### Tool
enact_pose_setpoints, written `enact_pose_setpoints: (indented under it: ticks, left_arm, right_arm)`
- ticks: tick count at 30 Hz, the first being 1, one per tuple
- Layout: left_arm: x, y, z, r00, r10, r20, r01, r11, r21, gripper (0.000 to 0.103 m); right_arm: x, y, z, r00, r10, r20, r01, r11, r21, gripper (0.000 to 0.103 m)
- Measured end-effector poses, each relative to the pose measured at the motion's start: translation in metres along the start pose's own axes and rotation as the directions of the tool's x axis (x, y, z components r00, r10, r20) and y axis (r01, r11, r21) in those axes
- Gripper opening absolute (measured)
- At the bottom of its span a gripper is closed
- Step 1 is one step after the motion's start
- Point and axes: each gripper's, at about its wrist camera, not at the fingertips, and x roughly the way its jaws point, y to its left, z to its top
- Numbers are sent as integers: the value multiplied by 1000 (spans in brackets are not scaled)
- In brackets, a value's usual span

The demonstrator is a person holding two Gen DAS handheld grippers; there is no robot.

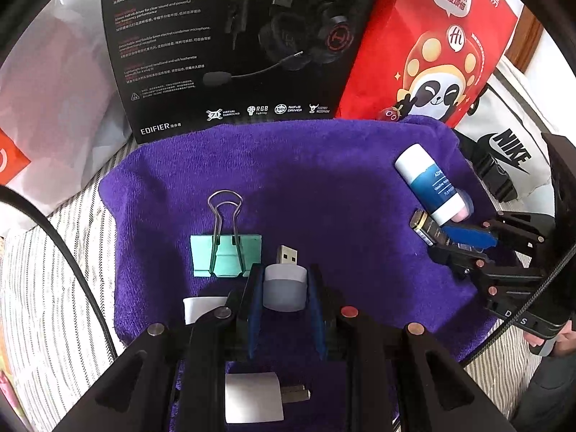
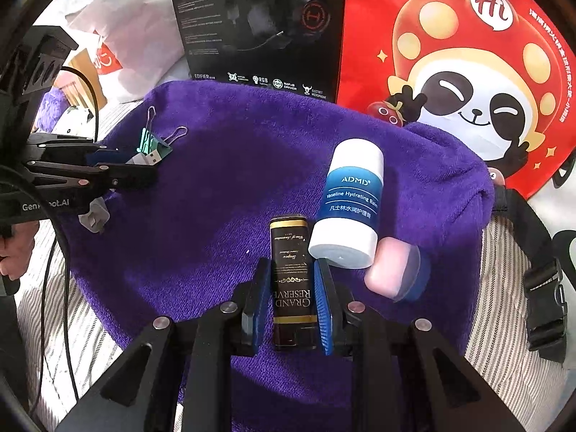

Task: Organize rigid objects
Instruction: 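Carry the USB light and Grand Reserve box over the towel and lower them, then open both grippers, releasing the USB light and black box on the towel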

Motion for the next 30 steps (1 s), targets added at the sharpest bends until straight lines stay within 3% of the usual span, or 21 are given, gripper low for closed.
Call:
enact_pose_setpoints:
  ticks: [5,8,17,30]
  left_arm:
    - [0,-5,1,1000,-7,0,7,1000,22,23]
    - [4,-7,0,1000,8,-20,-7,999,51,23]
    - [9,-8,1,1000,13,-14,-12,998,54,23]
    - [9,-14,0,999,37,-17,-35,995,93,23]
  right_arm:
    - [0,0,0,1000,5,0,-5,1000,-3,26]
    - [-1,-2,-1,999,36,-3,-36,999,-1,34]
    - [-5,-5,-2,999,44,-22,-44,999,-3,42]
    - [-23,-17,-5,999,33,6,-33,999,11,45]
